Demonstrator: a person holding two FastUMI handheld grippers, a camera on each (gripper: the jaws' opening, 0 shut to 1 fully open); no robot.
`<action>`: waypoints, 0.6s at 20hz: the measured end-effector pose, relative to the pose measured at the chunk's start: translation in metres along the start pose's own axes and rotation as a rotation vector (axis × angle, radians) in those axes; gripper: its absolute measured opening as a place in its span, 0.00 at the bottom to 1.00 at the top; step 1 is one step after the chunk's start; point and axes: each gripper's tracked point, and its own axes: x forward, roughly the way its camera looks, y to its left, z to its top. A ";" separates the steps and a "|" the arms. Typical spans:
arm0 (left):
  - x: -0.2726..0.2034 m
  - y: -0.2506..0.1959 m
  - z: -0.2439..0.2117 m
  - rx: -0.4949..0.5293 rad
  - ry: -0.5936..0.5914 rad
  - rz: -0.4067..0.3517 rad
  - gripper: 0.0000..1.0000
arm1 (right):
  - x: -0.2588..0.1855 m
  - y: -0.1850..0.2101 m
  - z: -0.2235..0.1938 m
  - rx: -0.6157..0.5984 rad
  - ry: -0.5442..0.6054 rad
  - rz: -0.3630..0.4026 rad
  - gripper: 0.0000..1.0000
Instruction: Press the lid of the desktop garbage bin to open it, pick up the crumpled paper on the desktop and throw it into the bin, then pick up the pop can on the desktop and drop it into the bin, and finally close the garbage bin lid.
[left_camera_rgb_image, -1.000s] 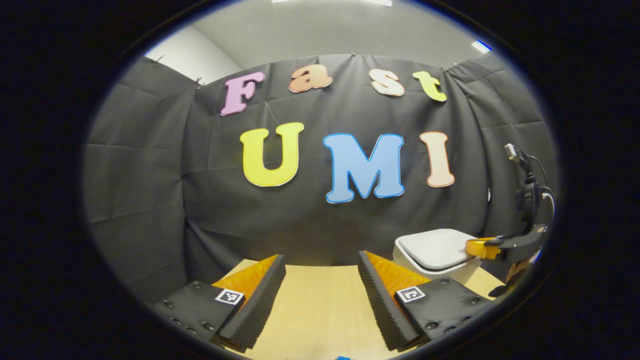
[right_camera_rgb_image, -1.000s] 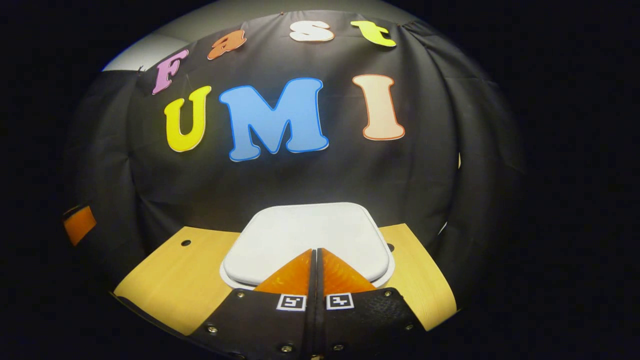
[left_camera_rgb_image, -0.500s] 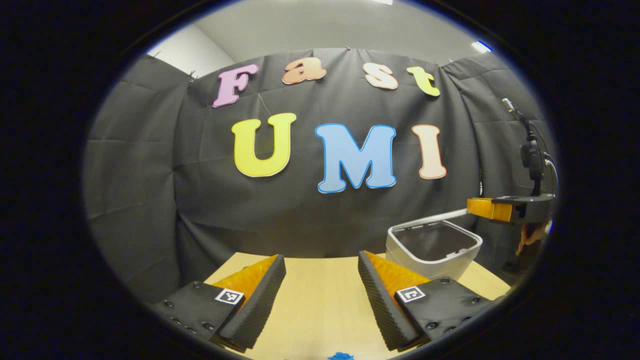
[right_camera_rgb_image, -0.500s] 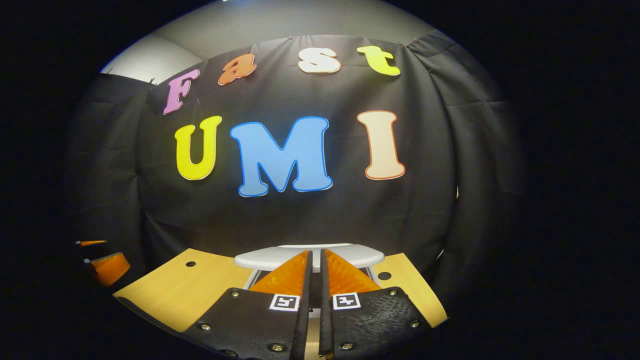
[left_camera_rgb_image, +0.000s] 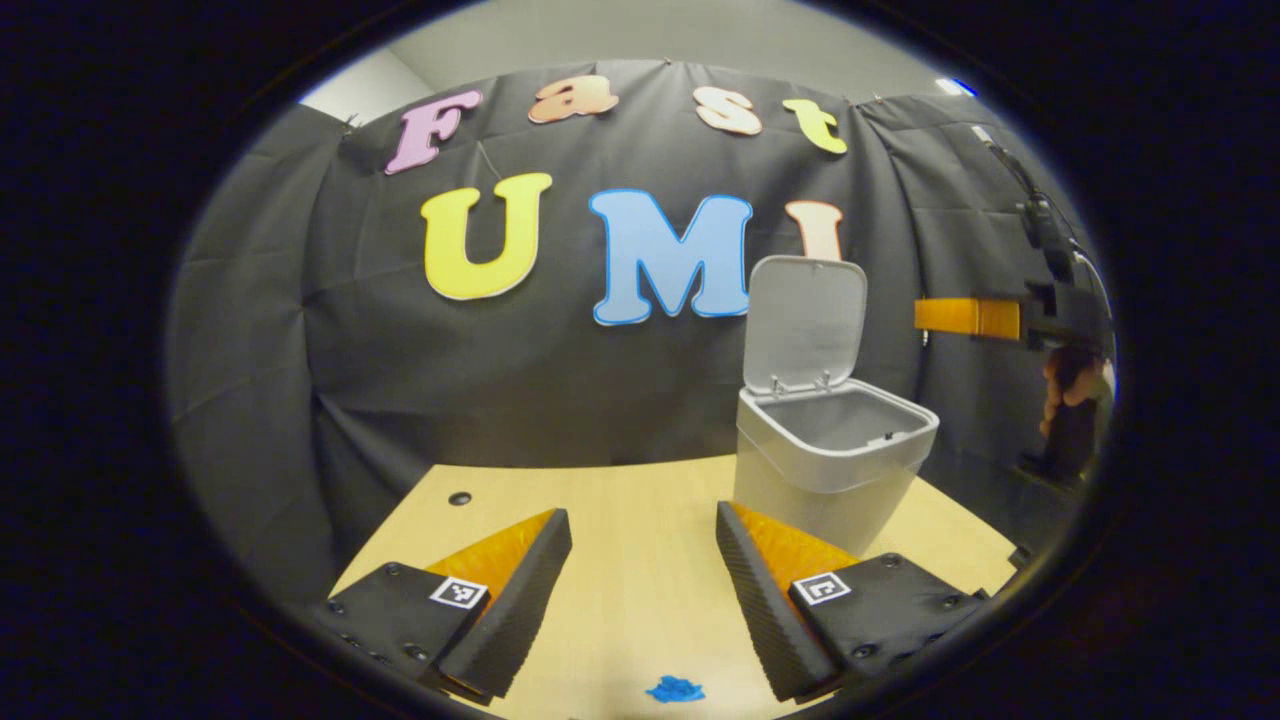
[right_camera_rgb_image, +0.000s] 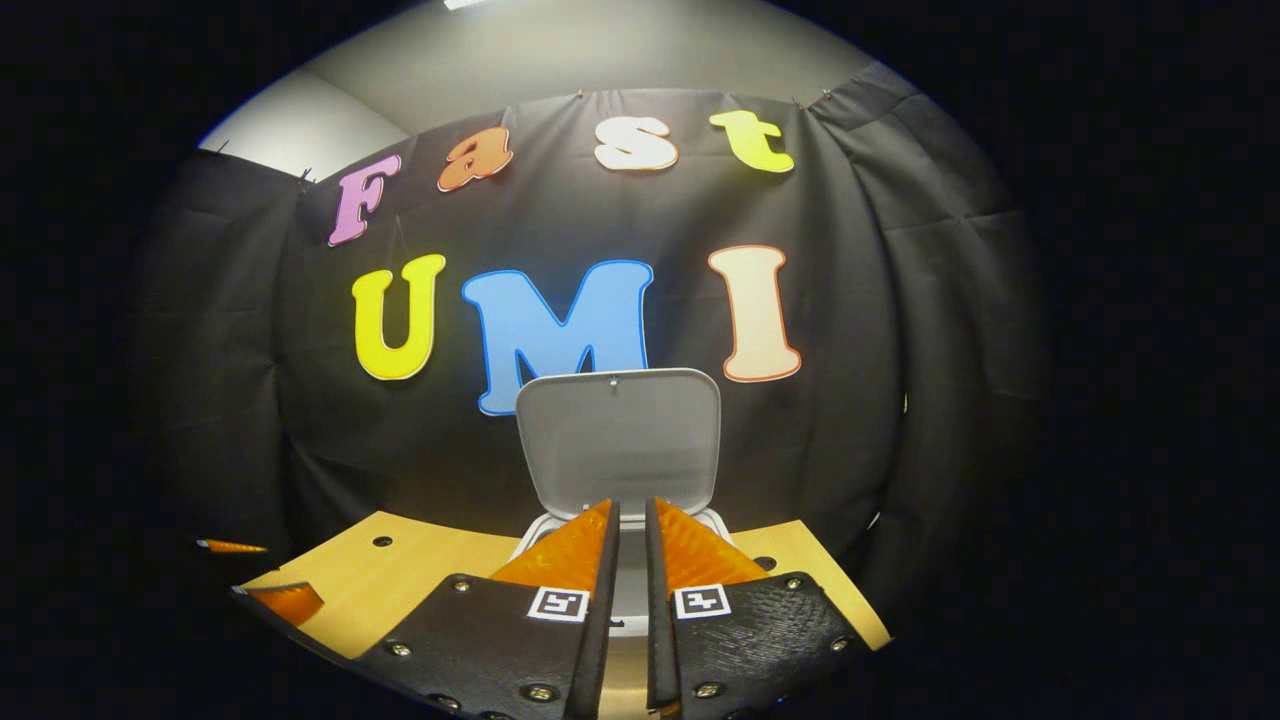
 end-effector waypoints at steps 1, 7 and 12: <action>0.000 -0.003 -0.010 -0.005 0.024 -0.011 0.95 | -0.001 -0.001 0.002 -0.001 -0.006 -0.001 0.17; 0.005 -0.017 -0.083 -0.040 0.192 -0.064 0.95 | -0.006 -0.001 0.010 0.016 -0.028 -0.003 0.17; 0.007 -0.026 -0.167 -0.083 0.359 -0.093 0.96 | -0.009 -0.002 0.008 0.013 -0.021 -0.008 0.17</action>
